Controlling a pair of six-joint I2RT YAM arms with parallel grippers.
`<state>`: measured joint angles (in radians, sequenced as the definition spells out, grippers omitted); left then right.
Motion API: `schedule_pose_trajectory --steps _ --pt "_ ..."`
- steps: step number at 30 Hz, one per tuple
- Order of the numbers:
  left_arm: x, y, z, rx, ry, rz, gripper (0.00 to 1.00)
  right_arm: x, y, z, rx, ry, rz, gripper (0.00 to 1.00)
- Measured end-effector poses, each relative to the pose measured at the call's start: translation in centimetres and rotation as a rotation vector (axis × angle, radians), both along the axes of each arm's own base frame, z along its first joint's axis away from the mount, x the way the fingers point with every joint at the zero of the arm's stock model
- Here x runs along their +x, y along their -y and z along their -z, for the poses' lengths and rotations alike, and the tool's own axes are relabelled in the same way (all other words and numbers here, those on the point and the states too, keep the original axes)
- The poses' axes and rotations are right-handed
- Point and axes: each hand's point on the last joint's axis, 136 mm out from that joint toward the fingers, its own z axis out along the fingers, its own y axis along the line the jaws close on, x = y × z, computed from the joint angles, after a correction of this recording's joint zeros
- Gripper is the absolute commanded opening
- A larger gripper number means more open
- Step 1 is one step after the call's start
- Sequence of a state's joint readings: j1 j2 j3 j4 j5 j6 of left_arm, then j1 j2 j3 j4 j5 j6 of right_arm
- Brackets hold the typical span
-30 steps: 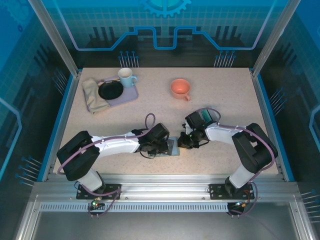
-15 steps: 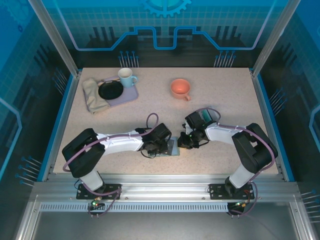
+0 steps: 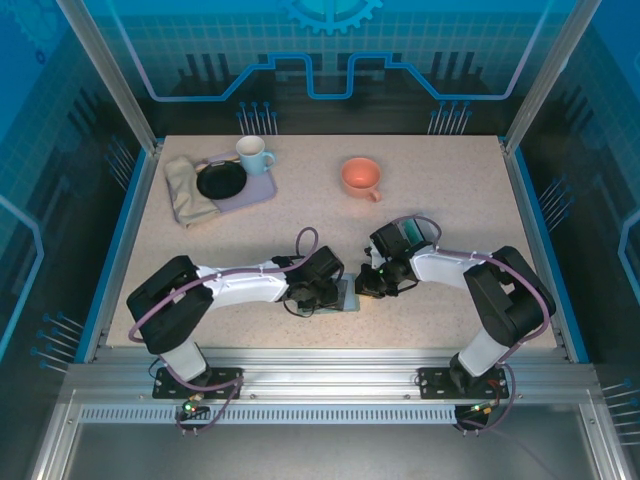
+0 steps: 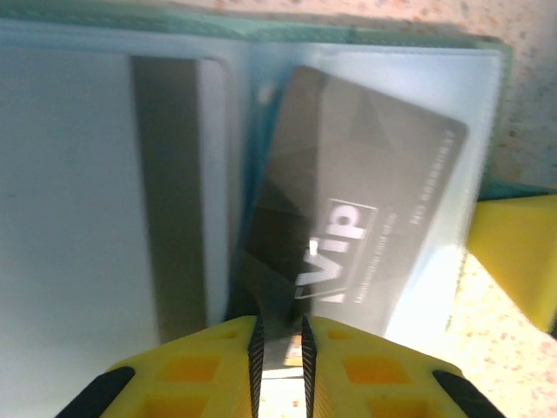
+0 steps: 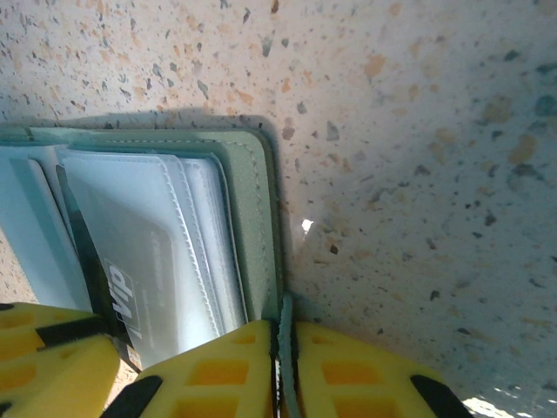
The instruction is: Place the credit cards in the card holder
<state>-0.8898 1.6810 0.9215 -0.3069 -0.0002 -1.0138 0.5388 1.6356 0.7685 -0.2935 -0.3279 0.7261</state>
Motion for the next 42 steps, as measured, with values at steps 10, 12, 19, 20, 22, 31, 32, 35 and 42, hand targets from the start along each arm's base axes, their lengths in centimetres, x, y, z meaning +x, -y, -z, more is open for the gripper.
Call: schedule_pose_trajectory --steps 10,12,19,20,22,31,32,35,42 --pt "0.1 1.5 -0.6 -0.074 0.009 0.017 0.26 0.0 0.0 0.0 -0.006 0.006 -0.002 0.08" --pt "0.1 1.1 -1.0 -0.057 0.025 0.018 0.29 0.0 0.0 0.0 -0.007 0.007 -0.002 0.08" --pt "0.2 -1.5 -3.5 0.074 0.172 0.16 0.57 0.0 0.0 0.0 -0.012 0.008 -0.007 0.08" --pt "0.1 -1.9 -3.5 0.106 0.187 0.199 0.58 0.0 0.0 0.0 -0.013 0.009 -0.009 0.08" --pt "-0.1 -2.4 -3.5 0.168 0.212 0.282 0.59 0.0 0.1 0.0 -0.016 0.012 -0.011 0.08" --pt "-0.8 -0.2 -2.1 0.331 0.258 0.617 0.58 0.0 0.1 0.0 -0.026 0.017 -0.017 0.08" --pt "-1.0 0.0 -1.7 0.342 0.253 0.642 0.58 0.0 0.1 0.0 -0.027 0.017 -0.018 0.08" --pt "-1.3 0.1 -0.6 0.375 0.234 0.693 0.59 0.0 0.1 0.0 -0.027 0.018 -0.021 0.08" --pt "-1.4 -0.2 -0.4 0.394 0.229 0.727 0.6 0.0 0.1 0.0 -0.03 0.022 -0.024 0.08"
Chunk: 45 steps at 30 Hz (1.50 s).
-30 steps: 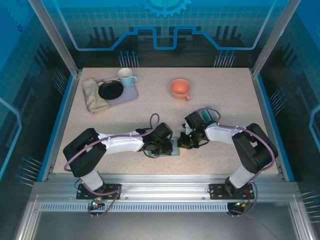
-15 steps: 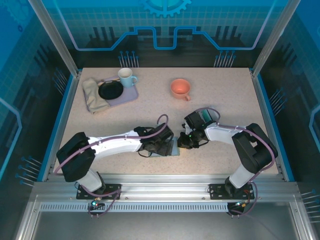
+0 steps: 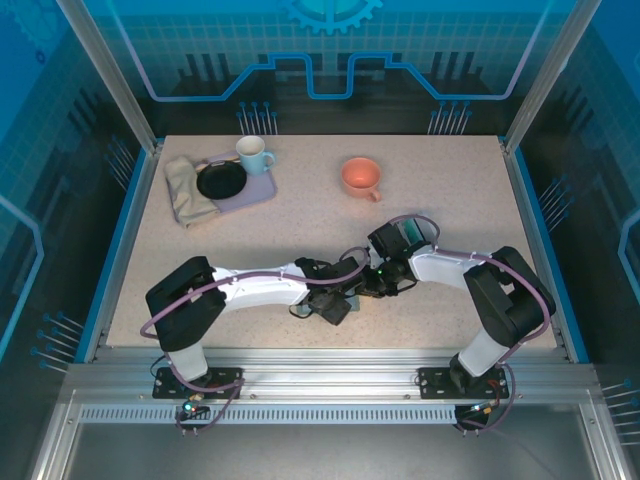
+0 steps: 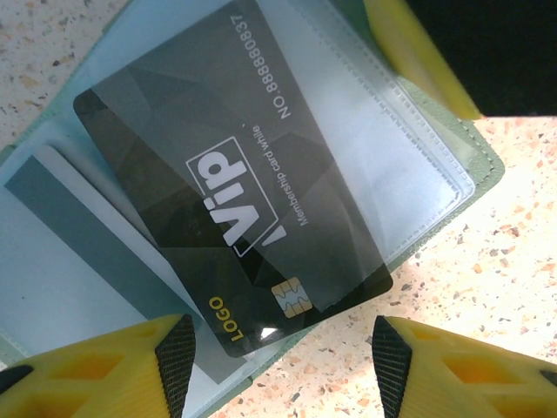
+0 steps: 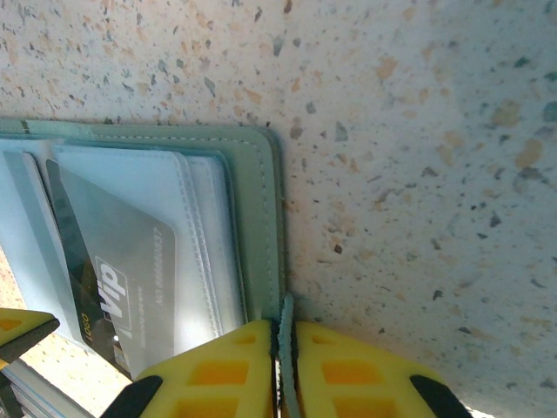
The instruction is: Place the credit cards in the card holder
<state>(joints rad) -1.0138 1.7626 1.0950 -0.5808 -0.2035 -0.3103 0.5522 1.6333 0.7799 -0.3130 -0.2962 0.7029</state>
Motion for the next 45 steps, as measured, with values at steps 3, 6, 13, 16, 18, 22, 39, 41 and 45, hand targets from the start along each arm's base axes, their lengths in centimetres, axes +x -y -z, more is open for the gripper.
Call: schedule_pose_trajectory --steps 3,6,13,16,18,22,39,41,45 --pt "0.0 0.0 0.0 0.001 0.002 0.0 0.57 0.0 0.0 0.0 0.0 0.0 0.0 0.08" --pt "0.0 0.0 0.2 0.005 -0.001 -0.004 0.49 0.0 0.0 0.0 -0.001 0.0 0.0 0.08" --pt "0.1 0.0 0.8 -0.003 -0.006 -0.022 0.52 0.0 0.0 0.0 0.0 0.0 0.0 0.08" --pt "0.2 -0.1 1.2 -0.025 -0.001 -0.038 0.52 0.0 0.0 0.0 0.0 0.0 0.001 0.08" --pt "0.3 -0.1 1.1 -0.041 0.001 -0.046 0.52 0.0 0.1 0.0 0.0 -0.001 0.001 0.08" --pt "0.4 -0.2 1.1 -0.066 0.009 -0.071 0.47 0.0 0.1 0.0 0.002 -0.001 -0.001 0.08" --pt "0.4 1.7 0.7 -0.225 -0.048 -0.16 0.38 -0.1 0.0 0.1 0.035 0.002 0.001 0.07" --pt "0.3 1.8 0.8 -0.234 -0.053 -0.163 0.44 0.0 0.1 0.1 0.036 0.001 0.001 0.07" --pt "0.0 1.6 0.1 -0.255 -0.054 -0.172 0.53 0.0 0.1 0.1 0.036 0.002 0.002 0.08"
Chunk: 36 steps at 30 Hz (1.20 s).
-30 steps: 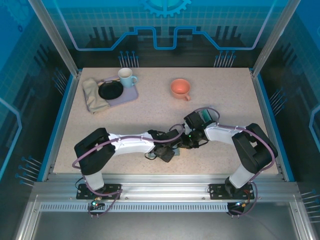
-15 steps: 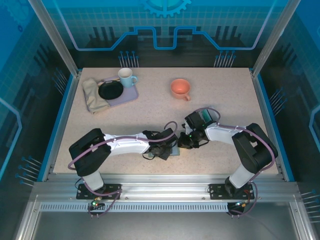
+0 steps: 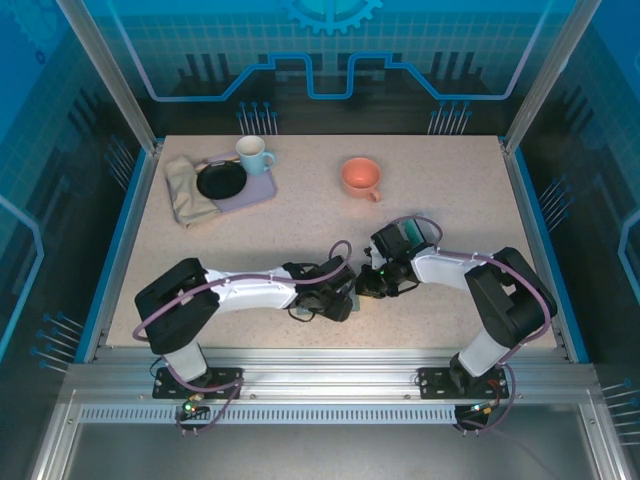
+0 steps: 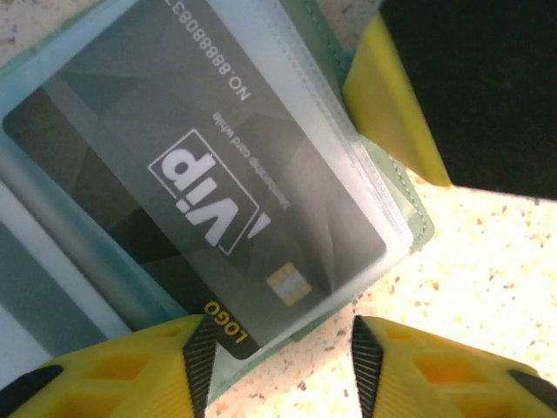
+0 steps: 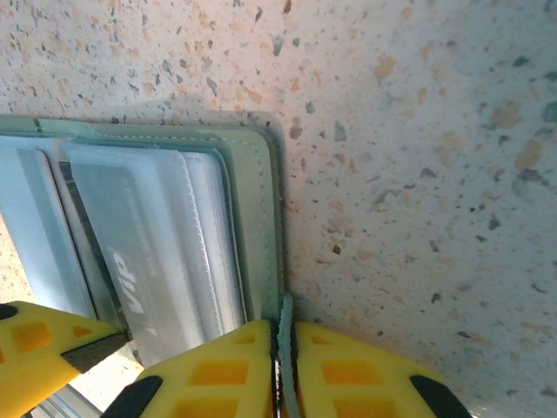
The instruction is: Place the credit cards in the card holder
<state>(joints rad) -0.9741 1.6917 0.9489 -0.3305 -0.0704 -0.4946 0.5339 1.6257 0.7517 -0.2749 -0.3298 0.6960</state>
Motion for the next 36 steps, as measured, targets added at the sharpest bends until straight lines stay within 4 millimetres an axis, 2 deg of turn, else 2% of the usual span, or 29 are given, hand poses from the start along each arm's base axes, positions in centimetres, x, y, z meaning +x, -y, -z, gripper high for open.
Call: schedule_pose_trajectory --steps 2,6,9,12,15,23,32,36 --pt "-0.2 -0.3 -0.7 -0.016 0.009 -0.003 0.57 0.0 0.0 0.0 0.0 0.0 0.0 0.08" --pt "-0.3 -1.0 -3.6 -0.105 0.042 -0.025 0.65 0.0 0.0 0.0 0.0 0.001 0.001 0.08" --pt "1.2 -2.1 -5.7 -0.191 0.047 -0.122 0.68 0.0 0.1 0.0 0.0 0.0 0.002 0.08" --pt "3.7 -3.4 -6.5 -0.276 0.003 -0.275 0.65 0.0 0.1 0.0 0.0 0.0 0.002 0.08" --pt "5.1 -4.3 -5.7 -0.313 -0.071 -0.396 0.62 0.0 0.1 0.0 -0.001 -0.001 0.002 0.08" --pt "4.1 -2.8 -1.9 -0.309 -0.272 -0.501 0.61 0.0 0.1 0.0 -0.001 -0.001 0.002 0.08" --pt "5.0 -1.0 -1.3 -0.328 -0.321 -0.529 0.53 0.0 0.1 0.0 -0.001 -0.001 0.002 0.08" --pt "5.2 -0.4 -0.9 -0.317 -0.33 -0.528 0.54 0.0 0.1 0.0 -0.001 -0.001 0.002 0.08"
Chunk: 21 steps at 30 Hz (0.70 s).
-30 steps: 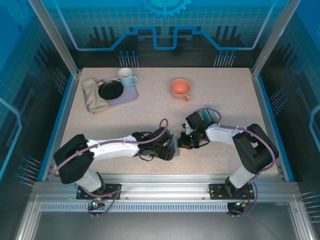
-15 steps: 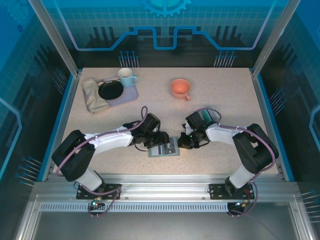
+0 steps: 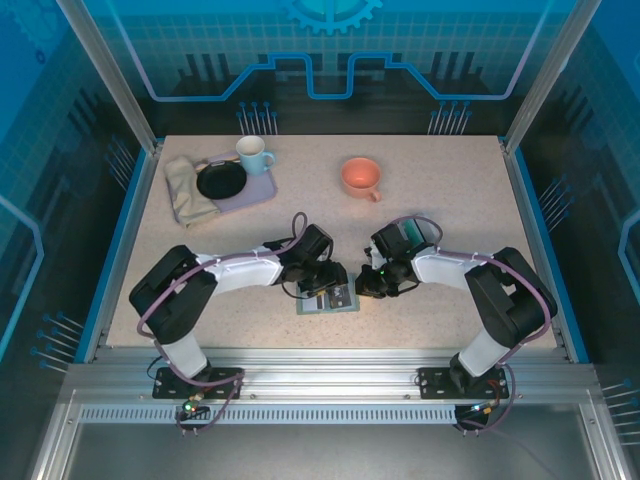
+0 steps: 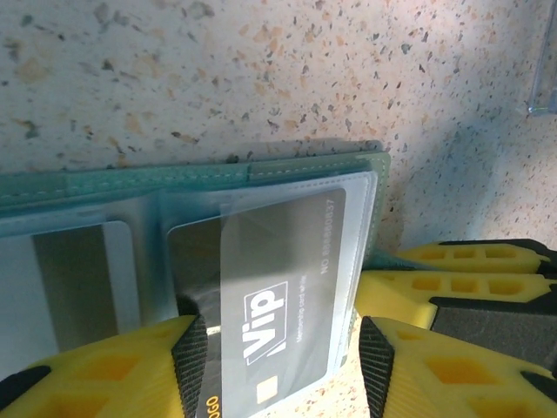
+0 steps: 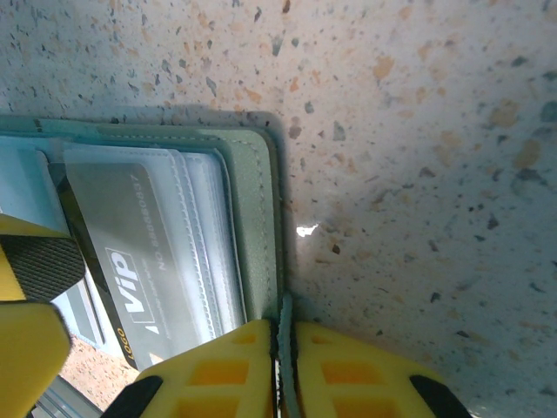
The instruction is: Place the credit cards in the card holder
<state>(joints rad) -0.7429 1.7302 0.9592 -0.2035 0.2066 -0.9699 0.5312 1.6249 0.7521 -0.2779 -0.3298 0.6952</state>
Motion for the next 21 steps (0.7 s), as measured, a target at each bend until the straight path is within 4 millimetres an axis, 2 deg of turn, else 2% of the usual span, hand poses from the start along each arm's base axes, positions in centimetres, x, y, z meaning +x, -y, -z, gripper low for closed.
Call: schedule_pose_trajectory --steps 4,11,17,21 --pt "-0.2 0.1 0.5 0.029 -0.007 0.004 0.55 0.0 0.0 0.0 0.0 0.0 0.0 0.08" --pt "-0.9 0.3 0.3 0.084 0.014 0.023 0.58 0.0 0.0 0.0 0.0 0.0 0.0 0.08" --pt "-0.7 0.0 -1.7 0.082 0.067 0.022 0.59 0.0 0.0 0.0 0.0 0.0 0.0 0.08" --pt "-0.6 -0.4 -1.6 0.106 0.07 0.019 0.58 0.0 0.0 0.0 0.0 0.0 0.0 0.08"
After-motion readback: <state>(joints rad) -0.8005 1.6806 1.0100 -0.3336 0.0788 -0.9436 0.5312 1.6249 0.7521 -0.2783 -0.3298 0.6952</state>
